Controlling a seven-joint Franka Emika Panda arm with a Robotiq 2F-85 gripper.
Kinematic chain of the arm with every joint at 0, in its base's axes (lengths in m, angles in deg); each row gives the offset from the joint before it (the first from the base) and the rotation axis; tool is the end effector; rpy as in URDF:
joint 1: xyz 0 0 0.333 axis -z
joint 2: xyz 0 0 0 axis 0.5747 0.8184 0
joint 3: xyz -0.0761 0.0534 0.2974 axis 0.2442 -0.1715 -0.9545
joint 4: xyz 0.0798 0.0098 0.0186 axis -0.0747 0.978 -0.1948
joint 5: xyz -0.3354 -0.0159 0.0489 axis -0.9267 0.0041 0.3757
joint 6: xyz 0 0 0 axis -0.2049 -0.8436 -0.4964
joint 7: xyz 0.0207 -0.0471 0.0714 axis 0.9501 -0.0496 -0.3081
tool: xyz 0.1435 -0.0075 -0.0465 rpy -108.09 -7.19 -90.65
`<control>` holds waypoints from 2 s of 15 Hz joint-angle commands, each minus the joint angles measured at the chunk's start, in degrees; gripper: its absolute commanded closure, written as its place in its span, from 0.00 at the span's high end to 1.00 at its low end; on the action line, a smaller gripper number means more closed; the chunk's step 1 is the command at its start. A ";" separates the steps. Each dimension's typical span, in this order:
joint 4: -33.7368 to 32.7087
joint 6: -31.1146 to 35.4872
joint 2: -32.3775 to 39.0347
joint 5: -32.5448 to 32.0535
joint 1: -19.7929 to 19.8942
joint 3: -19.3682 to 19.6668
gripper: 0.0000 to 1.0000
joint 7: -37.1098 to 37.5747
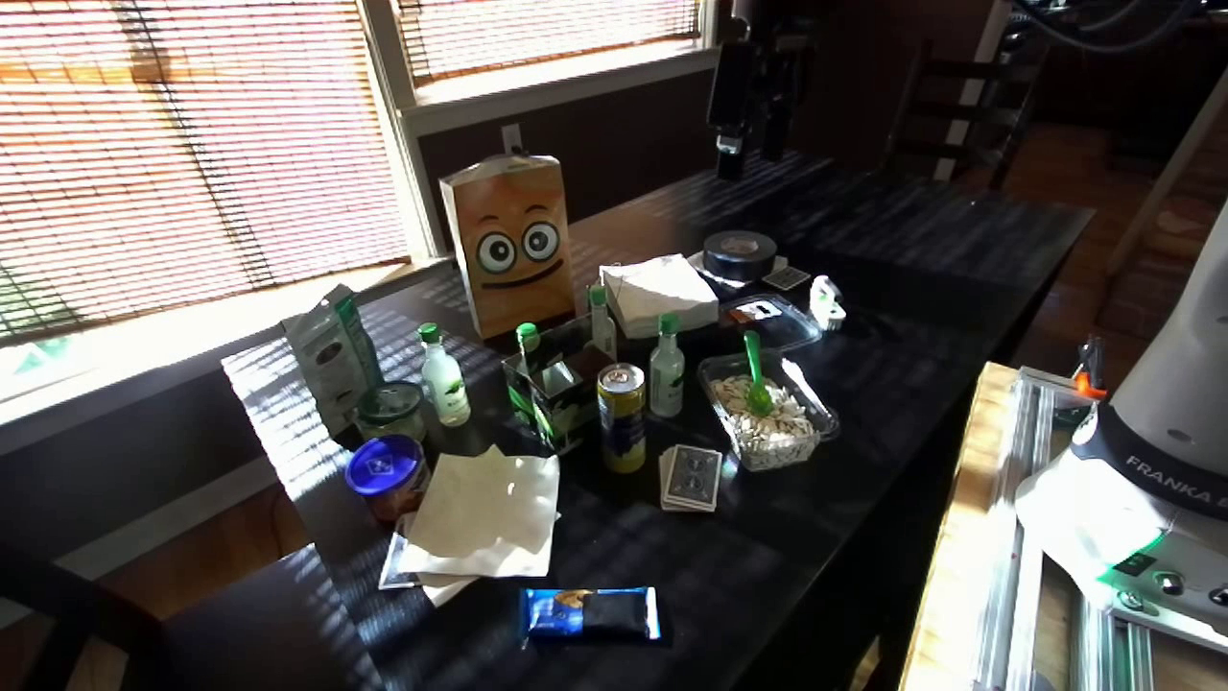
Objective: Scoop up some seeds out of the lunch box and put them on the lid
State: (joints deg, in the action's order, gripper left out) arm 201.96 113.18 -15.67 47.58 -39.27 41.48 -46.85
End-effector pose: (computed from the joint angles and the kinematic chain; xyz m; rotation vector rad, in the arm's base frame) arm 0.3284 0.0248 0.4305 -3.0818 0.0518 -0.0819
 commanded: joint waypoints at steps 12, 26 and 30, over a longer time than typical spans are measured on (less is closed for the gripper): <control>9.12 1.53 2.20 4.18 9.35 9.43 1.00 -5.23; -0.94 12.68 31.76 39.66 13.26 24.10 1.00 -27.38; 0.23 12.73 30.73 37.59 15.54 21.88 1.00 -26.11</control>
State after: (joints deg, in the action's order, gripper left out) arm 202.20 126.06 15.10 85.17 -26.76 66.38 -73.00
